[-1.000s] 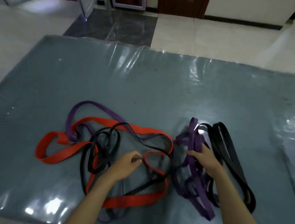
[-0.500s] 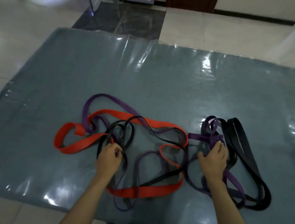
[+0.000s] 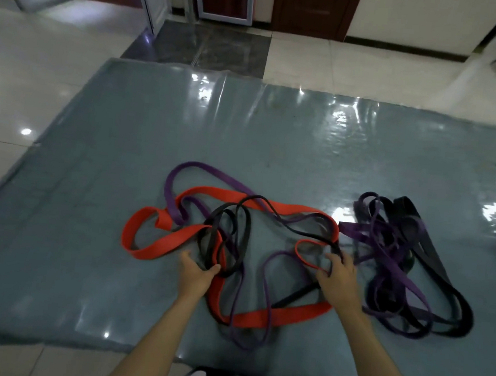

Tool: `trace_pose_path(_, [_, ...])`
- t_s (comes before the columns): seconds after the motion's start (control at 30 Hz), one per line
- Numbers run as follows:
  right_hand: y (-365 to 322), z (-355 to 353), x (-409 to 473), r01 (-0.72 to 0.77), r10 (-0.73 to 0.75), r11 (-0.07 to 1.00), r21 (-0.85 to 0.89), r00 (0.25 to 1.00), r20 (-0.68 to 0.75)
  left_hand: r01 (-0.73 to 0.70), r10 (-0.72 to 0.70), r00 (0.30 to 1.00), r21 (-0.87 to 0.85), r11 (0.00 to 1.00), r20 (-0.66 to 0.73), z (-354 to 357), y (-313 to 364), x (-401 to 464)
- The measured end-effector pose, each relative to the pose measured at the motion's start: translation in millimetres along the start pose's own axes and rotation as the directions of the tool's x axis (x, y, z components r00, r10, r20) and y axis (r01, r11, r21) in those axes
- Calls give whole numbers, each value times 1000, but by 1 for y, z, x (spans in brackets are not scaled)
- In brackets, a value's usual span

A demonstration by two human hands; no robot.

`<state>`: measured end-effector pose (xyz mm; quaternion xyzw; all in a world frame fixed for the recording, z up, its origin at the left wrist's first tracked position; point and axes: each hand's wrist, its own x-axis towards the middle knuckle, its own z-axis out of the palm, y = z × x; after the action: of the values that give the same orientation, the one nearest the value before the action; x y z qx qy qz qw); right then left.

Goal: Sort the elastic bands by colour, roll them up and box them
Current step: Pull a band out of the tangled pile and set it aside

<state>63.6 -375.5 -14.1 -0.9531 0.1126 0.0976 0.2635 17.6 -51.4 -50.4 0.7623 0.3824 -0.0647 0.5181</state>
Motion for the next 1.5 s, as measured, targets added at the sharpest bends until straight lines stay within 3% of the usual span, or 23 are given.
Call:
trace_pose_path(0.13, [-2,13,-12,-16,21,998,-53,995,98,119,-127,984,68,991,128,3,-2,4])
trace_pose_path(0.2, [-1,16,-16,2,6,997,-72,994,113,152,-153,967,20,988,204,3,-1,5])
trace_pose_path(0.3, [-3,18,-21,-7,21,993,-119,993,116,252,-186,947,-246,936,262,0,2,5])
trace_pose_path(0.4, [-11,20,-30,-50,52,974,-223,999,5,307,-191,940,-456,835,284,-9,10,6])
trace_pose_path(0.47, [-20,26,-33,68,-79,986,-150,995,-66,310,-180,938,-486,817,296,-18,11,6])
trace_pose_path(0.53, [-32,34,-36,216,-216,976,-5,976,-2,291,-151,939,-485,825,307,-25,11,5])
trace_pose_path(0.63, [-58,43,-43,222,-263,957,186,936,234,237,-76,943,-491,838,325,-36,19,-2])
trace_pose_path(0.73, [-80,56,-46,228,-324,919,322,902,286,128,57,913,-418,900,403,-49,34,-14])
trace_pose_path(0.87, [-112,56,-48,-125,-209,727,675,896,392,-136,273,747,-263,955,607,-60,52,-35])
trace_pose_path(0.97, [-121,53,-45,-327,-162,671,666,811,562,-102,239,650,-228,968,721,-59,56,-44])
trace_pose_path(1.03, [-116,54,-44,-305,-176,723,620,786,592,-58,170,672,-177,982,720,-56,53,-41])
trace_pose_path(1.07, [-112,57,-44,-268,-176,753,601,798,577,-70,138,722,-126,990,678,-55,49,-36])
trace_pose_path(1.13, [-98,64,-43,-159,-165,815,557,858,487,-145,84,842,73,987,533,-58,39,-20])
trace_pose_path(1.2, [-80,69,-42,-36,-138,890,454,929,343,-182,48,917,308,934,397,-65,24,-6])
trace_pose_path(1.27, [-65,71,-43,-5,-95,944,331,953,287,-167,0,942,469,867,335,-74,11,0])
trace_pose_path(1.33, [-56,72,-44,21,-93,976,216,941,326,-146,-37,955,575,805,293,-78,-2,1])
trace_pose_path(1.4, [-50,73,-45,71,-101,993,96,931,350,-155,35,978,603,782,206,-77,-6,-3])
trace_pose_path(1.5, [-49,77,-47,116,-108,993,-4,933,343,-292,242,956,488,823,164,-63,1,-8])
